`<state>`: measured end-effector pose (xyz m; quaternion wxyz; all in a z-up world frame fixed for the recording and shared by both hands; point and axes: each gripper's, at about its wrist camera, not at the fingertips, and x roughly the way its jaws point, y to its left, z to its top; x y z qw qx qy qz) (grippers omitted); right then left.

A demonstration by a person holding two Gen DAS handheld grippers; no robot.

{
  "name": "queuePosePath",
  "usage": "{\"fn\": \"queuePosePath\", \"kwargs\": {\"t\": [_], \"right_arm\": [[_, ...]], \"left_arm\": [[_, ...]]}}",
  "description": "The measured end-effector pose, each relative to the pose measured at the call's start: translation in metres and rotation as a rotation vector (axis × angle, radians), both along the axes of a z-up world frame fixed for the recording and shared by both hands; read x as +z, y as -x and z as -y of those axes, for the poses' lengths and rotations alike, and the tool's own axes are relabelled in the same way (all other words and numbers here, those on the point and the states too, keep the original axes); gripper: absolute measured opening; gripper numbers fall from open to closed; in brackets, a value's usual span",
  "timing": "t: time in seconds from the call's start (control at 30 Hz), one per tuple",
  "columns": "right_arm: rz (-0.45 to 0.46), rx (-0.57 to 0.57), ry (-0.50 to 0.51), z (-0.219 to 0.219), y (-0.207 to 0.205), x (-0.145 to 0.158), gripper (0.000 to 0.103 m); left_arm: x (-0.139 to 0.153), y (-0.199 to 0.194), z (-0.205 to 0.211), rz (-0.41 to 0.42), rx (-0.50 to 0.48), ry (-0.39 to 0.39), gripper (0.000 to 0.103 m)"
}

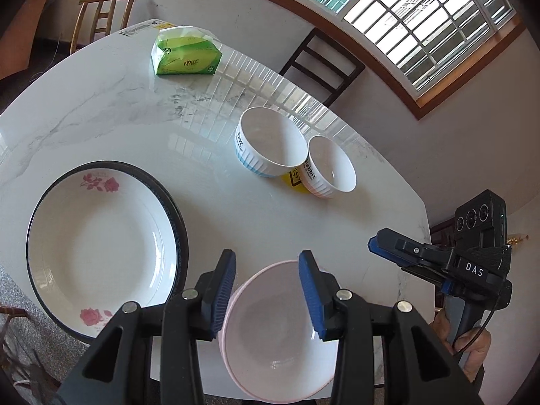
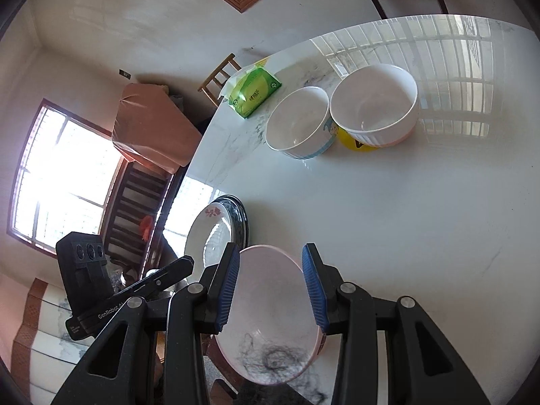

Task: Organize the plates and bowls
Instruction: 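Open both grippers to release the pink bowl, then move both grippers to the white bowl with the blue band, then grasp the blue-banded bowl rim with both grippers and lift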

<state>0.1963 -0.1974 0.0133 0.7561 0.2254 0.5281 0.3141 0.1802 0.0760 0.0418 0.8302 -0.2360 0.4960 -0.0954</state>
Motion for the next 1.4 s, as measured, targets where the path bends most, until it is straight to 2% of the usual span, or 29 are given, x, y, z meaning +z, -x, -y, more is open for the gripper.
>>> {"fn": "queuePosePath", "kwargs": {"t": [0.17,0.27,0.7,0.8,1.1,1.23,1.4], "right_arm": [[-0.054,-0.012,0.028,-0.017,-0.033,-0.002,0.037],[-0.092,-0.024,0.038,-0.027,-0.055,-0.007,0.037],[-0.184,-0.113,0.124,-0.062,-0.128,-0.048,0.033],[-0.196,-0.134,0.136,-0.064,-0.137,-0.055,0.033],[-0.2,-0.169,0.174,-0.07,-0.15,-0.067,0.032],[-0.188,-0.172,0.205,-0.074,-0.153,-0.067,0.033],[-0.188,-0.178,0.232,-0.078,-0.154,-0.069,0.032]], "left_arm": [[0.0,-0.039,0.003,-0.017,0.005,-0.042,0.04],[-0.007,-0.063,0.0,-0.036,0.01,-0.023,0.04],[-0.04,-0.147,-0.006,-0.087,0.019,-0.057,0.04],[-0.047,-0.159,-0.004,-0.093,0.023,-0.064,0.04],[-0.061,-0.184,0.003,-0.111,0.014,-0.156,0.04],[-0.07,-0.191,0.004,-0.128,0.023,-0.168,0.04],[-0.083,-0.199,0.002,-0.141,0.05,-0.146,0.04]]}}
